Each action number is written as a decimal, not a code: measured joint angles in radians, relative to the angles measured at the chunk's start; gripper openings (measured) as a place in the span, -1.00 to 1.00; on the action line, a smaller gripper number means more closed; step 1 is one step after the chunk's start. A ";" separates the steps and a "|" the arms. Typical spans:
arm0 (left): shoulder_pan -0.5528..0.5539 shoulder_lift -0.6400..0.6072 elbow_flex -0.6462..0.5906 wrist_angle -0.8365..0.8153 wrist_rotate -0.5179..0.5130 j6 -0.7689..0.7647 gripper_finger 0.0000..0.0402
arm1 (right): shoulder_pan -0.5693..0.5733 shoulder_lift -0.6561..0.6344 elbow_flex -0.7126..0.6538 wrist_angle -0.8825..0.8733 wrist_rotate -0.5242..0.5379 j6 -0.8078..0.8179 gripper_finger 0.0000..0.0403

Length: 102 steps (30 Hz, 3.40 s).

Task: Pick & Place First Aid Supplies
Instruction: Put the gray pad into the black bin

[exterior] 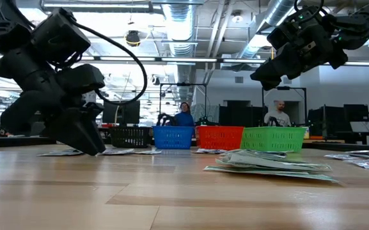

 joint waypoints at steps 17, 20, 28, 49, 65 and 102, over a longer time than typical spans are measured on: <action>0.000 0.078 -0.001 0.098 0.032 -0.040 -0.97 | 0.000 0.000 0.000 0.000 0.000 0.000 -0.52; 0.000 0.073 -0.005 0.134 0.033 -0.036 -0.97 | 0.000 0.000 0.000 0.000 0.000 0.000 -0.52; 0.001 -0.032 -0.007 0.166 0.027 -0.006 -0.97 | 0.000 0.000 0.000 0.001 0.000 0.000 -0.52; 0.000 -0.088 -0.005 0.177 -0.013 0.038 -0.43 | 0.000 0.000 0.000 0.001 0.000 0.001 -0.52; 0.000 0.041 -0.003 0.174 -0.003 -0.010 -0.09 | 0.000 0.000 0.000 0.000 0.000 0.001 -0.52; 0.001 0.126 -0.006 0.257 0.021 -0.091 -0.95 | 0.000 0.000 0.000 0.000 0.000 0.002 -0.52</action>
